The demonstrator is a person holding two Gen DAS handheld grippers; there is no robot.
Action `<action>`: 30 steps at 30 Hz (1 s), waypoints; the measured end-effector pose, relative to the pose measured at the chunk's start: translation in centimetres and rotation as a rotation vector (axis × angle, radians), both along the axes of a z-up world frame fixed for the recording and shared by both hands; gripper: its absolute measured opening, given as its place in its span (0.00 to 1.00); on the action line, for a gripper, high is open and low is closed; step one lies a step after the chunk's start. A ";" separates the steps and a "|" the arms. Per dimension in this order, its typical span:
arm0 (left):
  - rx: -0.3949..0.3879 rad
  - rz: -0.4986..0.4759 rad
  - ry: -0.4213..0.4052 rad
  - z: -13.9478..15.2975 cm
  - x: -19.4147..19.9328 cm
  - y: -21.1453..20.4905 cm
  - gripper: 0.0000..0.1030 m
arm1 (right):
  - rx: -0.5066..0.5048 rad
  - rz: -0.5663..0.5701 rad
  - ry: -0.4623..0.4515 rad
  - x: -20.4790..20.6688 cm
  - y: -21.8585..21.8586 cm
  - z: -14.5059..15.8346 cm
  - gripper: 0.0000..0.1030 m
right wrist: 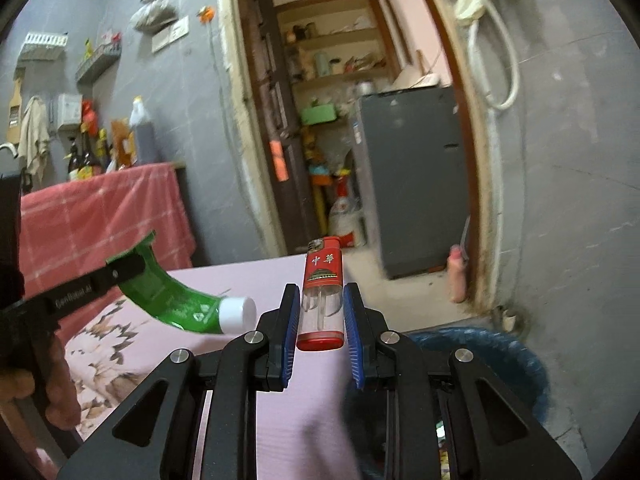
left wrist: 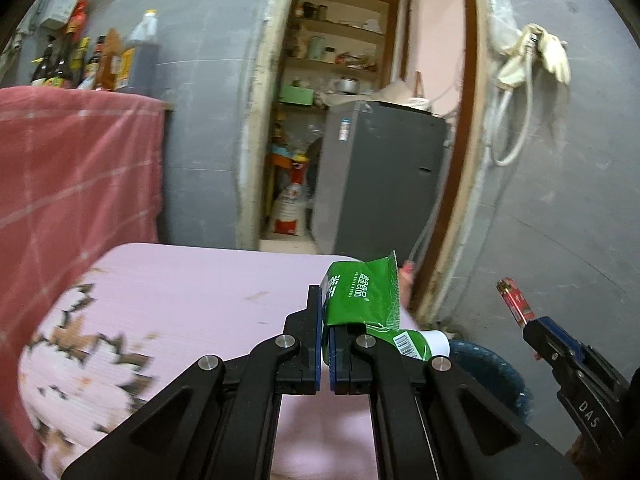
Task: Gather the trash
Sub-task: 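Carry the green tube and red lighter over the bin with both tools, then open both tools to drop the tube and lighter into the bin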
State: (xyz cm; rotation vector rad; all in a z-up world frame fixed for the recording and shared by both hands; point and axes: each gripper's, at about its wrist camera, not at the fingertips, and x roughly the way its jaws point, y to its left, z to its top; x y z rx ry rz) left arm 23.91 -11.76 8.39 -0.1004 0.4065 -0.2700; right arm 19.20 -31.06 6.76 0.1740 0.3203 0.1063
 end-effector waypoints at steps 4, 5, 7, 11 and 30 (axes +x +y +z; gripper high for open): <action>-0.014 -0.056 0.004 -0.5 -0.4 -4.0 0.01 | 0.002 -0.056 -0.002 -0.9 -2.7 -0.3 0.19; -0.015 -0.064 0.003 -0.6 -0.4 -4.8 0.01 | 0.005 -0.069 -0.001 -1.1 -3.3 -0.4 0.19; -0.016 -0.080 -0.005 -0.9 -0.6 -6.4 0.01 | 0.016 -0.096 0.003 -1.5 -4.9 -0.7 0.19; -0.043 -0.106 -0.007 -2.2 -1.0 -9.9 0.01 | 0.042 -0.144 0.019 -2.2 -7.6 -1.4 0.19; 0.126 -0.149 0.109 -9.8 0.5 -19.8 0.01 | 0.212 -0.253 0.225 -0.7 -14.2 -8.4 0.19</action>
